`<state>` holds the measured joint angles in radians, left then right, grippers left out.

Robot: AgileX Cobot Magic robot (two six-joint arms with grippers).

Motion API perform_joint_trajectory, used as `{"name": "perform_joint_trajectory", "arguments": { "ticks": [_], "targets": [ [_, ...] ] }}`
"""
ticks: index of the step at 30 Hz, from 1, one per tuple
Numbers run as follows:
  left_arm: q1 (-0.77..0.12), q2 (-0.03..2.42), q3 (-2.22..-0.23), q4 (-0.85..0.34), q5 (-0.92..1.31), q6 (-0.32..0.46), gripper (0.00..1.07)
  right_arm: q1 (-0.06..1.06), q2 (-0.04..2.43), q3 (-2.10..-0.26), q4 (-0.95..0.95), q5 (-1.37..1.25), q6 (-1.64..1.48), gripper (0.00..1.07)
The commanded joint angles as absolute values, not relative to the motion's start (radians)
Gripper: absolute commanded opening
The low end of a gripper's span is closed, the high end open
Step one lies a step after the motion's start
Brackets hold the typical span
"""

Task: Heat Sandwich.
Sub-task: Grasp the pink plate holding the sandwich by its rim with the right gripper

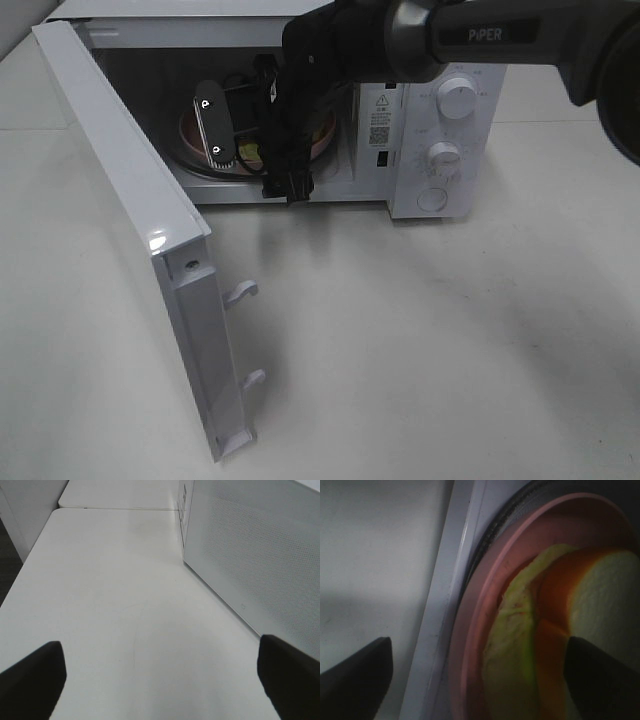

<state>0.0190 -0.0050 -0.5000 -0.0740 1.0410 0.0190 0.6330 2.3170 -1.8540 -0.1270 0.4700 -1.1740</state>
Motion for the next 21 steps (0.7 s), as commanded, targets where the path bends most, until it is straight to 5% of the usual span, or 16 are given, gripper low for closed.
{"name": "perform_joint_trajectory", "arguments": {
  "ticks": [1, 21],
  "targets": [
    [0.022, -0.031, -0.496, -0.078, 1.034, 0.018, 0.98, 0.627, 2.331, -1.87, -0.121, 0.488, -1.164, 0.88],
    [0.022, -0.031, -0.496, -0.078, 1.034, 0.019, 0.98, 0.628, 2.338, -1.872, -0.072, 0.595, -1.081, 0.81]
  ]
}}
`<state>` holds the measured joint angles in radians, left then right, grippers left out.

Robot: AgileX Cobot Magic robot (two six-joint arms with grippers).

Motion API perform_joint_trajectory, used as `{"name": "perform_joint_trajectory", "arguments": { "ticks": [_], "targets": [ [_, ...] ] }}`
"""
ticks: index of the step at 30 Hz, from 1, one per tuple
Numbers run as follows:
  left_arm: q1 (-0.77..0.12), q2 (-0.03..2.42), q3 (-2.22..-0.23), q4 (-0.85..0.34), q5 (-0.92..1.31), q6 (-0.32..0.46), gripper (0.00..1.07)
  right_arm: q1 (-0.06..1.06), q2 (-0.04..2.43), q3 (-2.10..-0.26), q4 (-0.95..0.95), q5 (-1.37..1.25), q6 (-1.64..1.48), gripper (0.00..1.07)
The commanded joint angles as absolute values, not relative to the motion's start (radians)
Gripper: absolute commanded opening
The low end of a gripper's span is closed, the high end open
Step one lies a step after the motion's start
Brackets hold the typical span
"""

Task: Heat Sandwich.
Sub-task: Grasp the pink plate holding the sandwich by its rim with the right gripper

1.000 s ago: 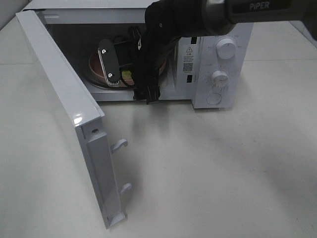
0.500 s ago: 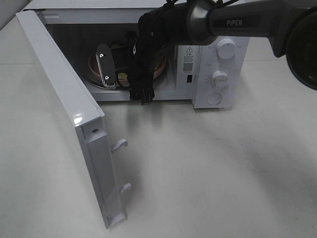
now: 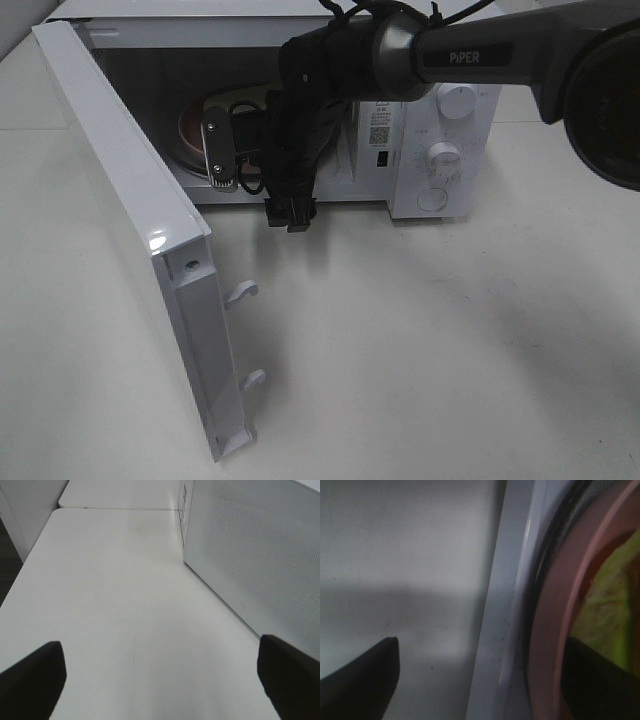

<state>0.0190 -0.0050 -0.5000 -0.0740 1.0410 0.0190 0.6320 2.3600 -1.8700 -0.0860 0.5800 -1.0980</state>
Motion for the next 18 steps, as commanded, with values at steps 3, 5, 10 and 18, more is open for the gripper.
{"name": "perform_joint_trajectory", "arguments": {
  "ticks": [3, 5, 10, 18],
  "targets": [
    [0.022, -0.031, -0.496, -0.078, 1.034, 0.019, 0.98, 0.627, 2.338, -1.872, -0.068, 0.595, -1.076, 0.8],
    [0.022, -0.031, -0.496, -0.078, 1.034, 0.019, 0.98, 0.627, 2.339, -1.869, -0.064, 0.593, -1.066, 0.79],
    [0.022, -0.031, -0.496, -0.078, 1.034, 0.019, 0.98, 0.615, 2.339, -1.829, -0.052, 0.583, -1.073, 0.78],
    [0.022, -0.031, -0.496, -0.078, 1.034, 0.019, 0.98, 0.615, 2.339, -1.803, -0.038, 0.588, -1.085, 0.6]
  ]
}}
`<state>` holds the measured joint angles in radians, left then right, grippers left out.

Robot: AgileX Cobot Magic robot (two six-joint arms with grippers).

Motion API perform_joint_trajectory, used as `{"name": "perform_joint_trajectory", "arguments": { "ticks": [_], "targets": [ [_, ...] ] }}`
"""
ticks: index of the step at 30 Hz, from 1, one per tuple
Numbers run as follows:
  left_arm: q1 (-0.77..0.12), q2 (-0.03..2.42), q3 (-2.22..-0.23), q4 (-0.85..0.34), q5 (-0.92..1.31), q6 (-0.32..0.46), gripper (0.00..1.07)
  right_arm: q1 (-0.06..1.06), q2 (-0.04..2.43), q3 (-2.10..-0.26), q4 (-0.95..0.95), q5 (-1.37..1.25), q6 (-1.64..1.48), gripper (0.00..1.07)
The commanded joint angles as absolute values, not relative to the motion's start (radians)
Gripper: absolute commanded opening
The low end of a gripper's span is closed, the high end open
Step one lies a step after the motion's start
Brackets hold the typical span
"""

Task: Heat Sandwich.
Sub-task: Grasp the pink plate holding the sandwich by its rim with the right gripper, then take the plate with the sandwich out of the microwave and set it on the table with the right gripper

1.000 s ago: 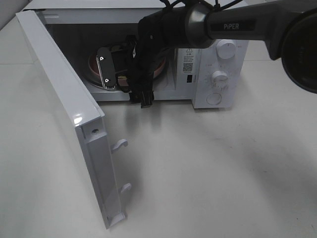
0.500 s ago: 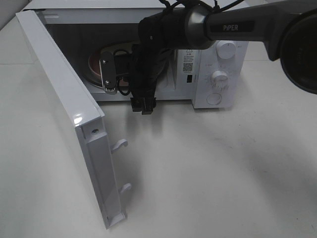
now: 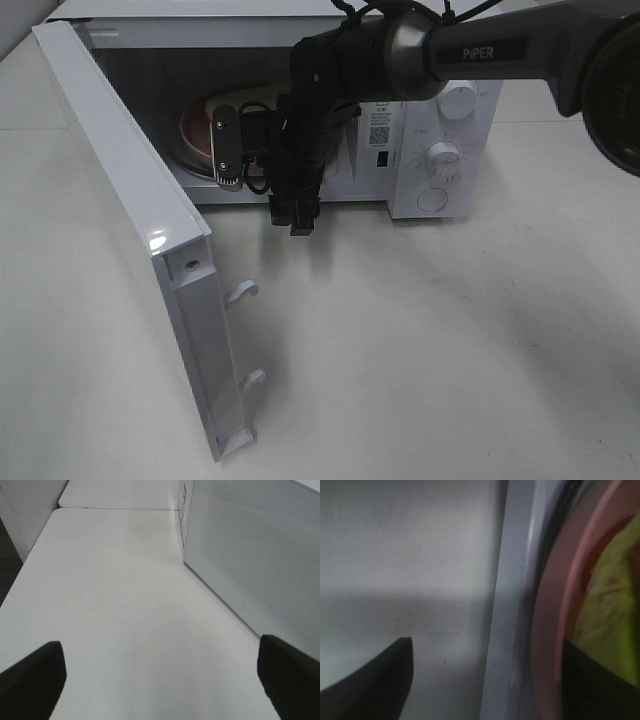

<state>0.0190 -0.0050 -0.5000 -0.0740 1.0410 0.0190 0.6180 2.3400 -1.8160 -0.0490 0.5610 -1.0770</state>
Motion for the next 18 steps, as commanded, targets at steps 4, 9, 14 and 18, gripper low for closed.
{"name": "perform_joint_trajectory", "arguments": {
  "ticks": [4, 9, 14, 18],
  "targets": [
    [0.022, -0.031, -0.496, -0.078, 1.034, 0.019, 0.98, 0.605, 2.339, -1.803, -0.039, 0.588, -1.081, 0.29],
    [0.022, -0.031, -0.496, -0.078, 1.034, 0.019, 0.98, 0.604, 2.336, -1.803, -0.046, 0.595, -1.082, 0.0],
    [0.022, -0.031, -0.496, -0.078, 1.034, 0.019, 0.98, 0.604, 2.332, -1.803, -0.069, 0.595, -1.089, 0.0],
    [0.022, -0.031, -0.496, -0.078, 1.034, 0.019, 0.98, 0.604, 2.326, -1.803, -0.074, 0.595, -1.091, 0.0]
  ]
}}
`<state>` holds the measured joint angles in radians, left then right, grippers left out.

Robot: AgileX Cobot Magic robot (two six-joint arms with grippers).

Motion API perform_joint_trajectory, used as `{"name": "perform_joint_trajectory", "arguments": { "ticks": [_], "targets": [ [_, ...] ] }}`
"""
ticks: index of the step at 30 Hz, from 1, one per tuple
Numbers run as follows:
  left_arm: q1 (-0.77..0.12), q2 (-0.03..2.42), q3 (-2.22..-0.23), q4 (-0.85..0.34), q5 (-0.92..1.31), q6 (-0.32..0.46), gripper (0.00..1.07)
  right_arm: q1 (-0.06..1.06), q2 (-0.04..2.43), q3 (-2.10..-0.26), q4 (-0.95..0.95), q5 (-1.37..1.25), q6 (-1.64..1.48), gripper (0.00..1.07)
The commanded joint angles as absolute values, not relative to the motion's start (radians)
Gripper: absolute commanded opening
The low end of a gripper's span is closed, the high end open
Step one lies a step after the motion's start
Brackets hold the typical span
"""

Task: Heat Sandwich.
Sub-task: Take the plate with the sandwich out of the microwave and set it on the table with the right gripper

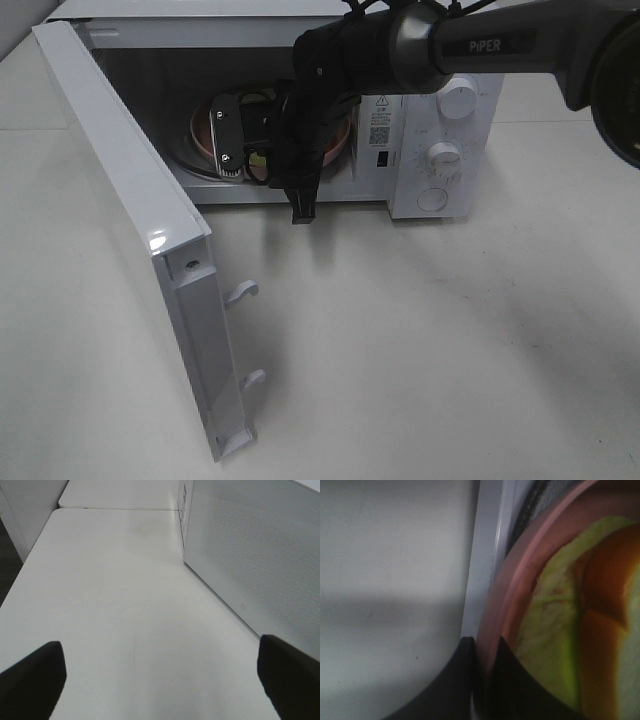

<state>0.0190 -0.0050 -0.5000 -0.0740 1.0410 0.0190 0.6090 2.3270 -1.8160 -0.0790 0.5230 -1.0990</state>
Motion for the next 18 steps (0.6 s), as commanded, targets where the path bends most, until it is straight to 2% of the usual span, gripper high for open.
{"name": "perform_joint_trajectory", "arguments": {
  "ticks": [1, 18],
  "targets": [
    [0.022, -0.031, -0.496, -0.078, 1.034, 0.019, 0.98, 0.604, 2.322, -1.803, -0.074, 0.595, -1.094, 0.0],
    [0.022, -0.031, -0.496, -0.078, 1.034, 0.019, 0.98, 0.604, 2.269, -1.783, -0.096, 0.629, -1.186, 0.0]
  ]
}}
